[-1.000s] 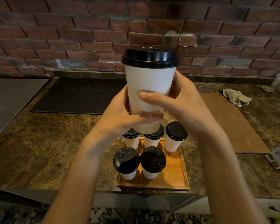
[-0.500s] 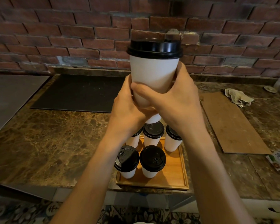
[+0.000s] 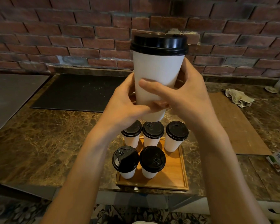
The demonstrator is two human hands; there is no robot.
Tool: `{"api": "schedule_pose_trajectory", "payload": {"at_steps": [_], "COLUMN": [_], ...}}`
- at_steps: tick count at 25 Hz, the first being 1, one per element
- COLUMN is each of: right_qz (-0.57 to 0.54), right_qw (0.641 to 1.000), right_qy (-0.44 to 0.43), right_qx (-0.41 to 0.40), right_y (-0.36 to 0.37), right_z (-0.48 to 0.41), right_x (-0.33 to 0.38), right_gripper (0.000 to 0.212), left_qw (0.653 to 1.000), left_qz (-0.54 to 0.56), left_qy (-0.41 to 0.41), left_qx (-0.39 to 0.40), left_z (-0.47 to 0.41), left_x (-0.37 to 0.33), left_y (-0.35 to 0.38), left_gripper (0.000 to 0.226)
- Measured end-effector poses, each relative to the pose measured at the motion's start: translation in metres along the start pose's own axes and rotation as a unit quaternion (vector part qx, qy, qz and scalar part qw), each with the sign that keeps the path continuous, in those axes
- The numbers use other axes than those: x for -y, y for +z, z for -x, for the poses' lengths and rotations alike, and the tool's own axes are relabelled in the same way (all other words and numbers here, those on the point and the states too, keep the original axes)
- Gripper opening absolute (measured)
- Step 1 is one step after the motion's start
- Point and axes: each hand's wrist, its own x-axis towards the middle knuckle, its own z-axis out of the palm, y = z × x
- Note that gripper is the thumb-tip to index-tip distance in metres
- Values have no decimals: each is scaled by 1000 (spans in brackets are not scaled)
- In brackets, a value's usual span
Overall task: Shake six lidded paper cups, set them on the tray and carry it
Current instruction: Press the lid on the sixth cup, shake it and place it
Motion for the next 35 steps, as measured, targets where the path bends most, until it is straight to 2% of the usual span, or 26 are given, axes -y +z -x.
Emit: {"api": "schedule_pose_trajectory", "payload": {"at_steps": [3,7,11,15,17,19,24,28,35], "right_qz": [-31,-68,-70,-19,3,17,28,30,-11], "right_qw": [998,992,989,994,997,999,999,997,1000], "right_qy": [-10,-9,4,1,7,11,23,25,13], "right_qx": [52,108,131,108,75,48,-24,-63,2], "right_y": [-5,-4,-4,0,4,8,23,30,12], "right_z": [-1,1,1,0,-1,-1,3,7,2], "right_x": [-8,-15,-16,-11,-7,-5,-6,-7,0], "right_gripper": [70,63,59,66,70,72,82,85,74], "left_qw": [999,994,991,994,998,999,996,995,1000], "left_qz": [19,44,67,64,36,20,-29,-44,-9], "left_qy": [-21,-44,-55,-43,-43,-31,-13,-17,-1], "left_qx": [41,92,103,77,30,-11,-87,-83,-21], "left_z": [0,1,3,1,-1,-2,-6,-5,-1], "left_x": [0,4,5,7,9,9,6,5,3], "left_y": [-4,-7,-7,-4,-3,1,15,16,4], "left_gripper": [61,73,80,78,80,70,72,84,69]}}
